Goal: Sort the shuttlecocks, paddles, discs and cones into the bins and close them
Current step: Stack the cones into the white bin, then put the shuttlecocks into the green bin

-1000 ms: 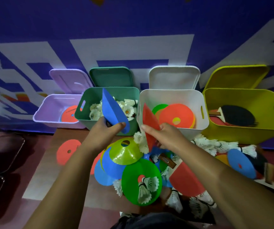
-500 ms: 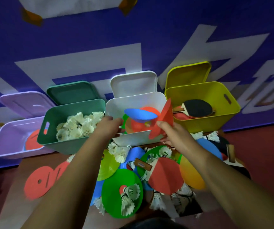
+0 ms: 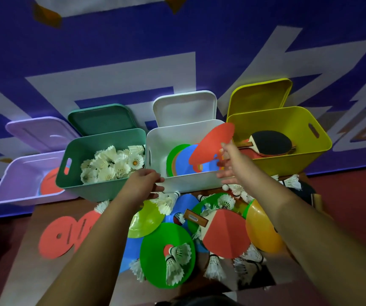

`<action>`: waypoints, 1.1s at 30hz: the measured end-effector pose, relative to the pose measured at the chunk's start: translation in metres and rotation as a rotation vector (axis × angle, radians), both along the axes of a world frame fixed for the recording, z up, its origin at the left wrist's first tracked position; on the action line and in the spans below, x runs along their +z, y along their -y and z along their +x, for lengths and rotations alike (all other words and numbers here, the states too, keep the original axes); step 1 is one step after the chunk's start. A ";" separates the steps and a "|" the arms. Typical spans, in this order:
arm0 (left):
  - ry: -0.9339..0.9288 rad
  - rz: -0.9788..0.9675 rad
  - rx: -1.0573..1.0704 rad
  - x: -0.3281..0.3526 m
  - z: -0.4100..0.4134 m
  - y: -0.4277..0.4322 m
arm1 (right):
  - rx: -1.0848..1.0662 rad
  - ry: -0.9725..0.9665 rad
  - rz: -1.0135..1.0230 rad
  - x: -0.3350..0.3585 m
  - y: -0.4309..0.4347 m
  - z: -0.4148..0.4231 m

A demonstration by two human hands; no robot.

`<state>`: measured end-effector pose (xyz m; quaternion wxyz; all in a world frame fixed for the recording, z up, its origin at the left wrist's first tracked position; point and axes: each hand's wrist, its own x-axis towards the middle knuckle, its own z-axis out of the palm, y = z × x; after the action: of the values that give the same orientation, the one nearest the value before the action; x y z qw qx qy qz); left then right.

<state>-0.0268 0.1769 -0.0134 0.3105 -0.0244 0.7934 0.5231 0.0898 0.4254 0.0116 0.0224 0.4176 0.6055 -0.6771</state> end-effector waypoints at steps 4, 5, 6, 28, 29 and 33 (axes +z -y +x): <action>0.007 -0.012 0.019 -0.005 -0.002 0.023 | 0.117 0.046 0.252 -0.011 0.012 -0.004; 0.011 -0.015 0.040 -0.008 -0.002 0.029 | 0.150 0.045 0.261 -0.015 0.017 -0.004; 0.017 -0.008 0.070 -0.011 -0.002 0.036 | 0.181 0.043 0.253 -0.019 0.023 -0.004; -0.377 -0.583 -0.455 -0.127 0.029 0.110 | 0.896 0.238 0.413 -0.106 0.131 -0.021; -0.395 -0.629 -0.480 -0.133 0.030 0.110 | 0.907 0.249 0.443 -0.109 0.132 -0.021; -0.427 -0.829 -0.583 -0.145 0.035 0.108 | 0.976 0.240 0.637 -0.120 0.137 -0.017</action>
<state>0.0086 0.0686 -0.1583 0.2391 0.1828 0.9522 0.0521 0.0730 0.2881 -0.1088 0.2727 0.1509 0.8941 -0.3215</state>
